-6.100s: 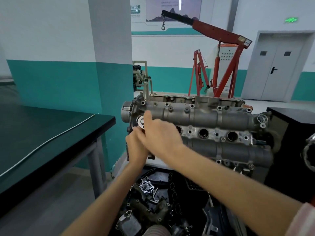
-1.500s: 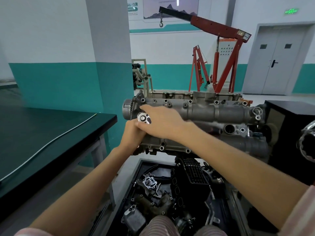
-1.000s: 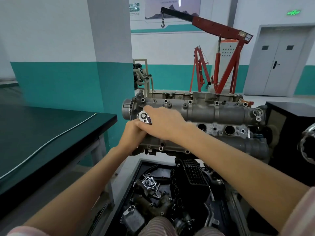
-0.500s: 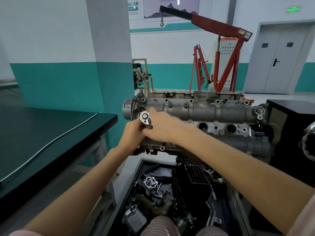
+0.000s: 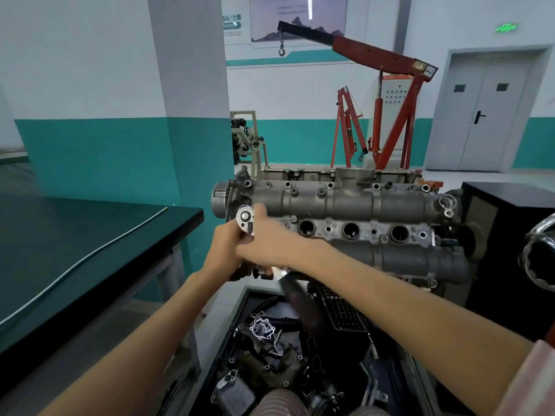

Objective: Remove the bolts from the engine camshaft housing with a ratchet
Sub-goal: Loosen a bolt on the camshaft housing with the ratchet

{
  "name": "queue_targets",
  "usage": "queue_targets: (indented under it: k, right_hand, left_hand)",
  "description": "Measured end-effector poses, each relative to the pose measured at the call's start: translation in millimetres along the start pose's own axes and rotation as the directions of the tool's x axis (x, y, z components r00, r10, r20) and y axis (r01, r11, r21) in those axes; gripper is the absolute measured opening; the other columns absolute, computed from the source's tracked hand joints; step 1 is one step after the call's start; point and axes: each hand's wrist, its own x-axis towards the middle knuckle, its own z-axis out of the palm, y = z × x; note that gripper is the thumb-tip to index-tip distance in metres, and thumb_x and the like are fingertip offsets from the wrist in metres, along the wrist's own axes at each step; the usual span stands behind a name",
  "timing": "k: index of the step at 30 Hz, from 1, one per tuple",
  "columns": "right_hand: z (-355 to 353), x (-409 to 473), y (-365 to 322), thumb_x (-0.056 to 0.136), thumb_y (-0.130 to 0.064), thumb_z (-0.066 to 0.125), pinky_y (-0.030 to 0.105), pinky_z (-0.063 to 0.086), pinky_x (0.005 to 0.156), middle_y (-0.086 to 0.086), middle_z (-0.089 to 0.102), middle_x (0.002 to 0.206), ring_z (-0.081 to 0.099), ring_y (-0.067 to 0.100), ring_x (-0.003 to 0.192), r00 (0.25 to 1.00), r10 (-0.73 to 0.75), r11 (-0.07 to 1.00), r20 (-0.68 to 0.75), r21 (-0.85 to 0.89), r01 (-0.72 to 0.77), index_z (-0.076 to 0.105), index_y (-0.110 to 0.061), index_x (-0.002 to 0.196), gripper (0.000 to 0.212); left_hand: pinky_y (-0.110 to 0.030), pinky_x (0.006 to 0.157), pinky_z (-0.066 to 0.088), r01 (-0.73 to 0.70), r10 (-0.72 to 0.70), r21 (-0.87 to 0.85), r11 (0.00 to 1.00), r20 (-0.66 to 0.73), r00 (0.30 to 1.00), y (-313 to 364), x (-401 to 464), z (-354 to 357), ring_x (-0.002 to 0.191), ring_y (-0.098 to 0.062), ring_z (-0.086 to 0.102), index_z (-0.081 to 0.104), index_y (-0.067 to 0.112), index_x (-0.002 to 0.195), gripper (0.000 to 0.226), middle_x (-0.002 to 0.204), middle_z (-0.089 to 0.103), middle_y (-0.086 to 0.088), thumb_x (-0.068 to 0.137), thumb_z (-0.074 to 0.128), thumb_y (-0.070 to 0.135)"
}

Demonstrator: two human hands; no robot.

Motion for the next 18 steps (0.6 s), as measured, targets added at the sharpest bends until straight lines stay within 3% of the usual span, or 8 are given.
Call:
queue_targets:
  k: [2, 5, 7, 9, 11, 13, 16, 18]
  right_hand:
    - [-15, 0, 4, 0.089, -0.018, 0.050, 0.032, 0.039, 0.058, 0.011, 0.058, 0.099, 0.050, 0.023, 0.072, 0.982, -0.146, 0.864, -0.117, -0.500, 0.068, 0.032, -0.009, 0.117, 0.034]
    - [-23, -1, 3, 0.089, -0.022, 0.050, 0.031, 0.030, 0.056, 0.002, 0.054, 0.086, 0.046, 0.021, 0.069, 0.924, -0.298, 0.721, -0.241, -0.691, 0.052, 0.034, -0.013, 0.124, 0.039]
    - [-10, -4, 2, 0.086, -0.024, 0.051, 0.028, 0.033, 0.054, 0.000, 0.053, 0.081, 0.049, 0.020, 0.065, 0.929, -0.247, 0.851, -0.277, -0.520, 0.071, 0.028, -0.014, 0.127, 0.048]
    - [6, -3, -4, 0.087, -0.024, 0.051, 0.033, 0.045, 0.061, 0.009, 0.058, 0.095, 0.055, 0.022, 0.074, 0.976, -0.042, 0.997, -0.213, -0.077, 0.026, 0.026, -0.010, 0.125, 0.047]
    - [19, 1, -11, 0.088, -0.019, 0.054, 0.039, 0.052, 0.077, 0.021, 0.050, 0.117, 0.054, 0.024, 0.083, 0.991, 0.118, 0.891, -0.060, 0.447, -0.079, 0.023, -0.008, 0.129, 0.053]
    - [23, 4, -13, 0.086, -0.020, 0.057, 0.034, 0.053, 0.077, 0.019, 0.047, 0.114, 0.055, 0.020, 0.077, 0.984, 0.162, 0.776, 0.068, 0.607, -0.170, 0.025, -0.015, 0.126, 0.052]
    - [2, 2, -4, 0.087, -0.018, 0.051, 0.025, 0.050, 0.052, 0.013, 0.055, 0.086, 0.056, 0.018, 0.062, 0.995, 0.048, 0.986, 0.086, 0.154, -0.061, 0.026, -0.010, 0.121, 0.043]
    - [-18, 1, 0, 0.088, -0.021, 0.051, 0.030, 0.047, 0.056, 0.008, 0.057, 0.089, 0.056, 0.021, 0.070, 0.996, -0.092, 0.931, 0.004, -0.355, 0.088, 0.029, -0.011, 0.119, 0.040]
  left_hand:
    - [-0.009, 0.048, 0.033, 0.067, -0.066, -0.080, 0.995, 0.015, 0.998, 10, 4, 1, 0.047, 0.000, 0.040, 0.039, 0.028, 0.055, 0.044, 0.053, 0.047, 0.016, 0.075, 0.054, -0.008]
    - [-0.008, 0.048, 0.034, 0.007, -0.007, -0.062, 0.998, 0.012, 1.000, 19, 9, 3, 0.048, 0.000, 0.038, 0.037, 0.031, 0.054, 0.051, 0.053, 0.045, 0.017, 0.075, 0.051, -0.013]
    - [-0.011, 0.046, 0.033, -0.008, 0.008, -0.024, 1.000, 0.005, 1.000, 19, 9, 1, 0.047, 0.000, 0.036, 0.037, 0.029, 0.053, 0.049, 0.049, 0.043, 0.018, 0.074, 0.051, -0.012]
    - [-0.014, 0.042, 0.034, 0.053, -0.053, -0.075, 0.996, -0.009, 0.999, 19, 5, -2, 0.041, -0.003, 0.042, 0.042, 0.027, 0.055, 0.042, 0.040, 0.044, 0.012, 0.077, 0.051, -0.007]
    - [-0.018, 0.038, 0.042, 0.256, -0.264, -0.141, 0.956, -0.043, 0.964, 12, 6, 1, 0.034, 0.004, 0.049, 0.046, 0.027, 0.064, 0.041, 0.035, 0.049, 0.019, 0.090, 0.043, -0.005]
    - [-0.021, 0.040, 0.043, 0.339, -0.341, -0.075, 0.938, -0.016, 0.940, 11, 2, -2, 0.030, 0.009, 0.045, 0.043, 0.025, 0.068, 0.042, 0.030, 0.044, 0.024, 0.095, 0.032, -0.006]
    - [-0.024, 0.046, 0.042, 0.084, -0.084, 0.009, 0.996, -0.004, 0.996, 10, 5, -6, 0.043, -0.002, 0.048, 0.043, 0.025, 0.061, 0.044, 0.044, 0.049, 0.014, 0.081, 0.044, -0.014]
    - [-0.011, 0.050, 0.034, -0.031, 0.029, 0.132, 0.991, 0.019, 0.999, 12, 5, -7, 0.053, 0.001, 0.042, 0.041, 0.026, 0.057, 0.043, 0.056, 0.048, 0.014, 0.076, 0.051, -0.011]
